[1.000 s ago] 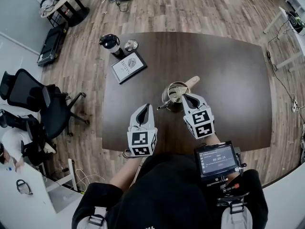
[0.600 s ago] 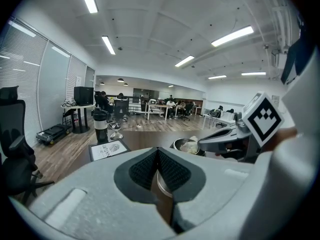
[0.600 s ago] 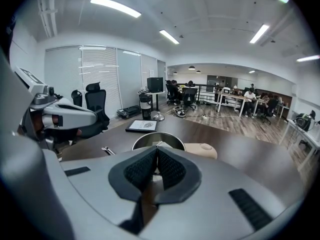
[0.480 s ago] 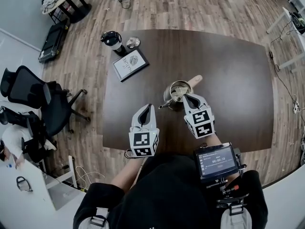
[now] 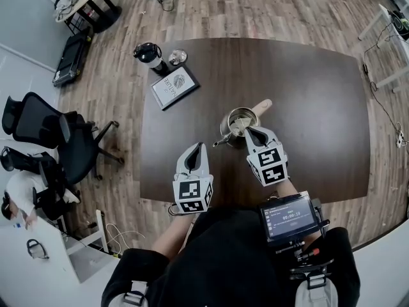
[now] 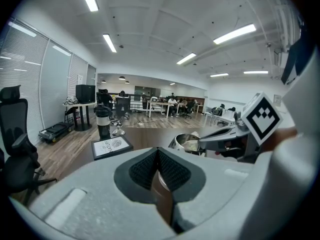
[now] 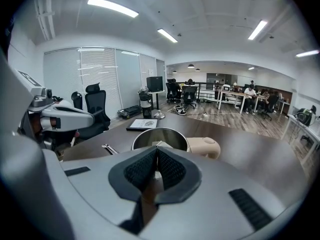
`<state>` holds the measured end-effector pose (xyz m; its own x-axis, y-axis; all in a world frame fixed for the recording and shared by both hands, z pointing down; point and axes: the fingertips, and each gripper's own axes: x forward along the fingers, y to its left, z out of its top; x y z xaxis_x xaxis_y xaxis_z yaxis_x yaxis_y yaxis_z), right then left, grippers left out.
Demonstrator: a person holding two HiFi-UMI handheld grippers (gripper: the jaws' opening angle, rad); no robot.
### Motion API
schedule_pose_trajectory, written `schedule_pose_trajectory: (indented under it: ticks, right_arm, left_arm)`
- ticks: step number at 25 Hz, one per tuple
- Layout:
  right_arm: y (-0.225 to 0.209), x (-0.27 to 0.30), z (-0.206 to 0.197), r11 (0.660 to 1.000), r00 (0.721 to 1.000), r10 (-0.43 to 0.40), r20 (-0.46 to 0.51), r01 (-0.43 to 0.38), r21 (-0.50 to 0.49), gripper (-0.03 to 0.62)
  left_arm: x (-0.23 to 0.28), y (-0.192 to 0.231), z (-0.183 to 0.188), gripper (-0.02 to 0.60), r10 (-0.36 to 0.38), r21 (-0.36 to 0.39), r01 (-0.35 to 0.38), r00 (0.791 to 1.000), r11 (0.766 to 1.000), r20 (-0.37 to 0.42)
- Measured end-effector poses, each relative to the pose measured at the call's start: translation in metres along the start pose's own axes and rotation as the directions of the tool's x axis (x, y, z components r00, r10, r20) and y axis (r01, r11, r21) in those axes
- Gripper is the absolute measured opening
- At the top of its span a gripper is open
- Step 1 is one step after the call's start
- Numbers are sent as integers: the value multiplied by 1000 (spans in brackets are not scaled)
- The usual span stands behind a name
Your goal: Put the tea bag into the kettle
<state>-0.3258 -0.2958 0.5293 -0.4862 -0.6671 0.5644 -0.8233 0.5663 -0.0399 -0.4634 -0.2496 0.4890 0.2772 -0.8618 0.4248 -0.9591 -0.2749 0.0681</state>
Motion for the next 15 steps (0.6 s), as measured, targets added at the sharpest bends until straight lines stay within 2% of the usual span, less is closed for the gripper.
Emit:
schedule_pose_trajectory:
  ticks: [15]
  right_arm:
    - [2,6,7,1000,1000,-2,3,2,12,12]
  left_arm:
    - [1,0,3,5,-8,-1,8,1000,1000,4]
